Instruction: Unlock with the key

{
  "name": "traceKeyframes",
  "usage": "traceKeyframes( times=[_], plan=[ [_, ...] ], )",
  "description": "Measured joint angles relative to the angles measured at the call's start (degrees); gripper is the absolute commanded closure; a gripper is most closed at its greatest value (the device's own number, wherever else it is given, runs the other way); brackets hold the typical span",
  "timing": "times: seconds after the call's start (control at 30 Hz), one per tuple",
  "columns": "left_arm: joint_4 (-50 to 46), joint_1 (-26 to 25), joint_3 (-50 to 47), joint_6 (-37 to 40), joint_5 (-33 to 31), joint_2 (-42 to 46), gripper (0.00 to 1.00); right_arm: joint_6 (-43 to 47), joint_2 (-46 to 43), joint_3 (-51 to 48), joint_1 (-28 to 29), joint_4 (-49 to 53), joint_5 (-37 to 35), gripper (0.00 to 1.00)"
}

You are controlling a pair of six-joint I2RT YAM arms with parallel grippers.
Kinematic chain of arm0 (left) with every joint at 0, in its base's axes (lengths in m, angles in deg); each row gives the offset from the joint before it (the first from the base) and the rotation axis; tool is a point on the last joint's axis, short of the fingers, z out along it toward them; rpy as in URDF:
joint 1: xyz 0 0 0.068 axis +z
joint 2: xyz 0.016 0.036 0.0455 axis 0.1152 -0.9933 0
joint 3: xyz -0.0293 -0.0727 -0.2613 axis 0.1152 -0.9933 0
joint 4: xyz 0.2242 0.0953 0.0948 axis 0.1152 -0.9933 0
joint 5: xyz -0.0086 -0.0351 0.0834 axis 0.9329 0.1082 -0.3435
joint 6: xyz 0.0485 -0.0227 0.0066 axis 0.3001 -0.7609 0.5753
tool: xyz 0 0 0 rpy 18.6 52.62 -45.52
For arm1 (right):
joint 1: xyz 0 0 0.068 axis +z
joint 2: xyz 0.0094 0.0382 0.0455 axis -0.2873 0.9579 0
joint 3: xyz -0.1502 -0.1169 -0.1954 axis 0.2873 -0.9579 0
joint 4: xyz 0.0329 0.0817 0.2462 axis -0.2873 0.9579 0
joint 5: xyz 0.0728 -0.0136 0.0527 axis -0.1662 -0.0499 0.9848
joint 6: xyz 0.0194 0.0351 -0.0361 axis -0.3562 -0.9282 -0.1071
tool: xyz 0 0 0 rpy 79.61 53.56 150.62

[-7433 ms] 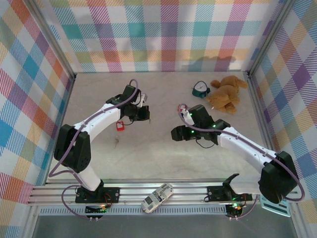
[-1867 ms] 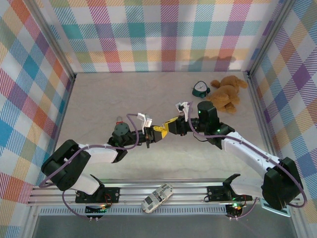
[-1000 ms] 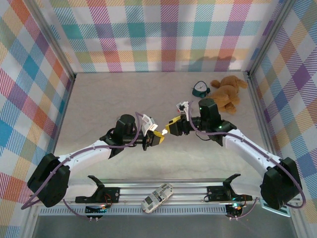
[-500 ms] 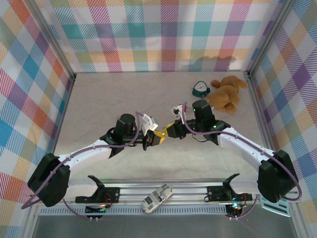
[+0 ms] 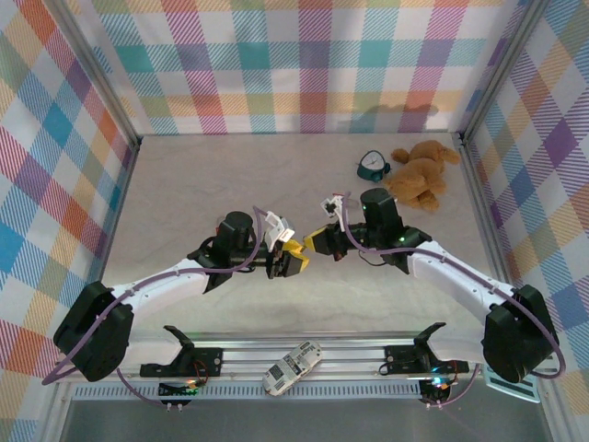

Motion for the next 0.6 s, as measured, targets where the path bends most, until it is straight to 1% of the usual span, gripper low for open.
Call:
traceKeyframes(
  times=[0.03,0.07,0.2,0.3,0.4,0.47,0.53,0.6],
  plan=[
    [-0.02,0.0,0.0,-0.17,-0.83,0.39,0.12,0.02,-0.2,0.0,0.0,0.17,-1.16,0.98],
    [0.0,0.0,-0.04,-0.15,-1.75,0.94,0.01,0.04,-0.39,0.0,0.0,0.28,-2.64,0.98],
    [0.68,-0.09,-1.05,-1.09,-6.05,4.59,0.0,0.22,-1.09,0.04,-0.04,1.2,-7.43,0.98],
    [1.51,-0.11,-2.78,-1.77,-12.07,8.76,0.0,0.24,-1.92,0.04,-0.04,1.73,-10.97,0.98],
    [0.02,-0.11,-3.37,-4.9,-22.97,13.2,0.0,0.22,-3.02,0.04,-0.04,1.77,-13.42,0.98],
    [-5.88,0.22,-0.98,-9.2,-33.88,14.97,0.0,0.2,-3.87,0.04,-0.04,1.9,-14.4,0.98],
    [-12.68,1.64,3.48,-12.04,-41.9,14.67,0.0,0.11,-4.76,0.04,-0.09,1.95,-14.99,0.97],
    [-16.85,4.61,7.1,-14.86,-47.25,13.81,0.0,-0.2,-5.81,0.02,-0.09,1.95,-15.26,0.98]
  ],
)
